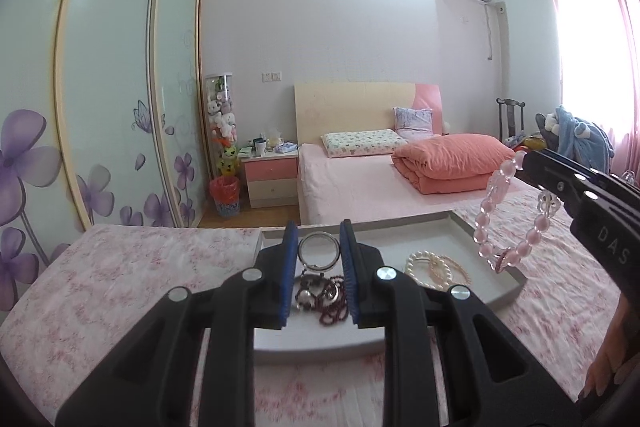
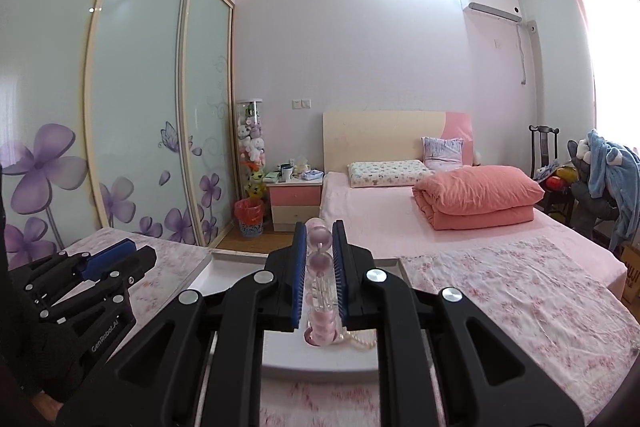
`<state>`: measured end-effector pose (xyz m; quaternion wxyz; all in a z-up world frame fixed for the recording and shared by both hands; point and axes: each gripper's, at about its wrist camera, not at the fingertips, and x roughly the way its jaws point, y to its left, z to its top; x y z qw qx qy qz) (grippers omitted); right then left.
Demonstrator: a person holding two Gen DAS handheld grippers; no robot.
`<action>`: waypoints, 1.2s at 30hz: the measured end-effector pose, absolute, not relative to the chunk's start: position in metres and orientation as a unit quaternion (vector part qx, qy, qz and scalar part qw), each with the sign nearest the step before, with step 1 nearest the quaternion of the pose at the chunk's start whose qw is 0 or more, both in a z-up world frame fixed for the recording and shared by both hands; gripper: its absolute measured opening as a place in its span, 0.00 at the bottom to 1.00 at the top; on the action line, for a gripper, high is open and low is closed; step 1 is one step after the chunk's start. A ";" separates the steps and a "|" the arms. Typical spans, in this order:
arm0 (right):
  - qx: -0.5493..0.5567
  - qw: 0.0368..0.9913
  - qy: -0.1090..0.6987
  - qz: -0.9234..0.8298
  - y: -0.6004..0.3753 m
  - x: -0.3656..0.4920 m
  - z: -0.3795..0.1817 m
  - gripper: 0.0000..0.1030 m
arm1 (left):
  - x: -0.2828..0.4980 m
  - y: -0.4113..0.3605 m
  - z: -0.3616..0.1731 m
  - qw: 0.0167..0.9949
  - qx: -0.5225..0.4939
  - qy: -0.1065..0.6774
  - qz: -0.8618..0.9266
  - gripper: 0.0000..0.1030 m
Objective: Organize jewelry
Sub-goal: 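Lower both held items into the gray tray and open both tools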
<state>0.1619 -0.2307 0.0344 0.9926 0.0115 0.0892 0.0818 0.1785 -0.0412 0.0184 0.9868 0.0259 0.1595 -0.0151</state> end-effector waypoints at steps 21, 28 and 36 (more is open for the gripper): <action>0.026 0.983 0.166 0.079 -0.215 0.253 0.001 0.14 | 0.275 -0.035 -0.030 0.972 -0.004 0.234 -0.009 0.21; 0.040 0.976 0.198 0.083 -0.216 0.265 -0.010 0.14 | 0.284 -0.036 -0.040 0.967 -0.005 0.253 -0.020 0.21; 0.042 0.980 0.180 0.074 -0.220 0.256 -0.001 0.41 | 0.283 -0.029 -0.035 0.969 -0.016 0.247 -0.013 0.30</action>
